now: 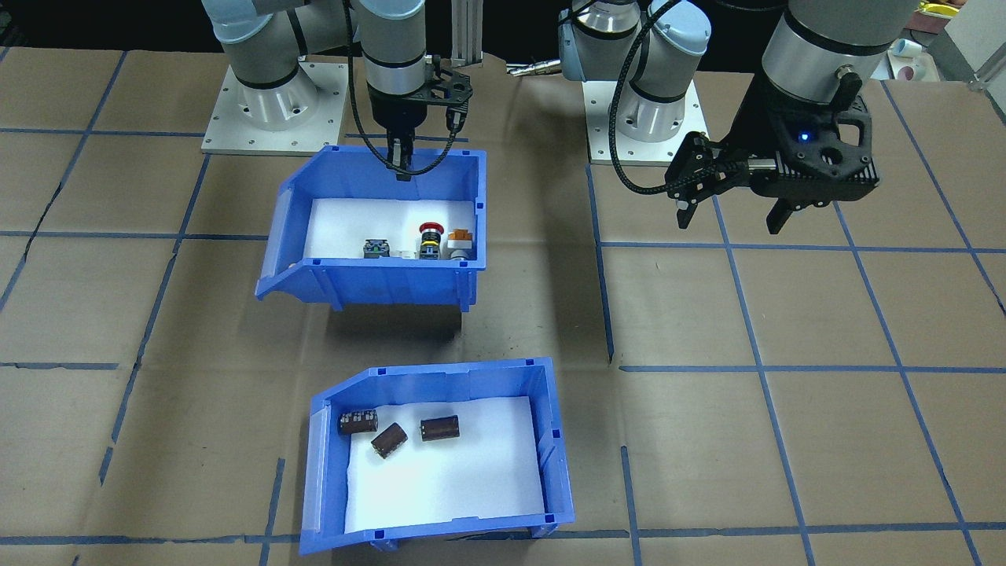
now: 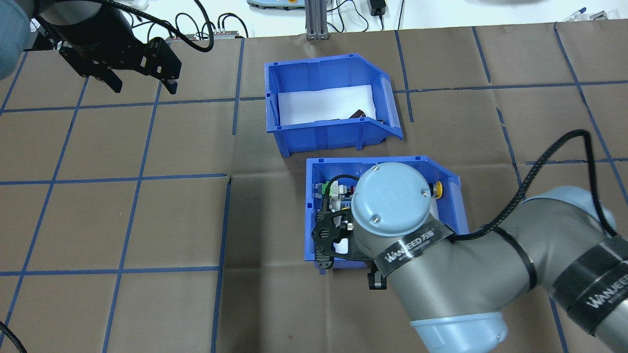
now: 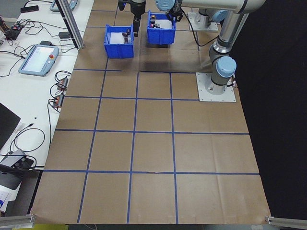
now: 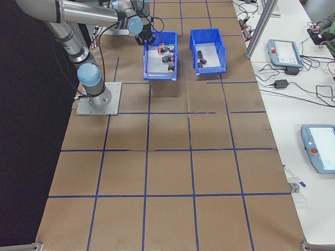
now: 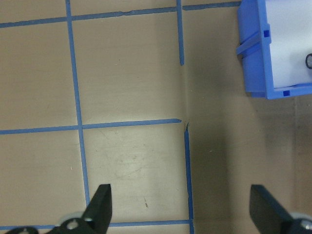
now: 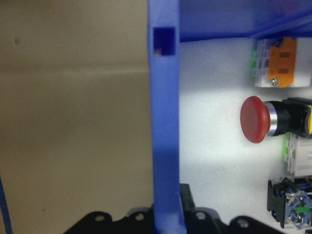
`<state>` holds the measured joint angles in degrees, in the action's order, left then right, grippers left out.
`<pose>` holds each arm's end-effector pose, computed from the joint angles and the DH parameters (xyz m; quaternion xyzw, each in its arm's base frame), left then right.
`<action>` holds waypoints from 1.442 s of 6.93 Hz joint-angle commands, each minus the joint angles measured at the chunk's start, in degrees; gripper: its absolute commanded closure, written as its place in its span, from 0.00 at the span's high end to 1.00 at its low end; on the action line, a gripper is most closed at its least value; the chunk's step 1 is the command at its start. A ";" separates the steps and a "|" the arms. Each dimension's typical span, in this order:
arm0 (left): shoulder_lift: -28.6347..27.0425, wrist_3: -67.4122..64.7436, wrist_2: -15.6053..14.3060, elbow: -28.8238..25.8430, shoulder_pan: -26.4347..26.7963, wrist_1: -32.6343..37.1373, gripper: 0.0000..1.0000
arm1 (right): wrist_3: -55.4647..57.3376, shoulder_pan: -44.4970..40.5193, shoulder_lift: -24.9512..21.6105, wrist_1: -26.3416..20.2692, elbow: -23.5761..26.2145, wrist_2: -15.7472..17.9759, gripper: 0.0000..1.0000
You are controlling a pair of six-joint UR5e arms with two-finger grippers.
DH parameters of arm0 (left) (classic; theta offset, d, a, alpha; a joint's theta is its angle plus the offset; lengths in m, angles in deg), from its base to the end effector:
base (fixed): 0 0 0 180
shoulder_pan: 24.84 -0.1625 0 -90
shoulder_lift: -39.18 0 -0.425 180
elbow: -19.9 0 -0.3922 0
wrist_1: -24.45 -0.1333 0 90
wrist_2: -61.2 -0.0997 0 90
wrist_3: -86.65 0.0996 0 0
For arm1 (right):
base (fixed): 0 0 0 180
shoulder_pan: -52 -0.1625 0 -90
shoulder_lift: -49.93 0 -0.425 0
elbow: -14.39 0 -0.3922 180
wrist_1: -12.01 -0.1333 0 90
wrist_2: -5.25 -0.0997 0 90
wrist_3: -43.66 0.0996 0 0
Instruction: Place battery box in front
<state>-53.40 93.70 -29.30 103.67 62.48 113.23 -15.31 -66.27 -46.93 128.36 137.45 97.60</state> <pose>-0.1080 -0.5240 0.5213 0.0379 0.9984 -0.0420 0.0079 0.3038 -0.2921 0.3120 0.6897 -0.7238 -0.0042 0.0201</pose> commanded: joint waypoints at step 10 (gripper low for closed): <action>0.38 0.15 2.35 1.48 0.04 0.08 1.00 | 6.58 -2.50 3.53 1.19 -6.31 0.20 1.00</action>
<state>-52.93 93.85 -26.99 105.15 62.48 113.31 -9.31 -70.02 -42.30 132.37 134.25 97.88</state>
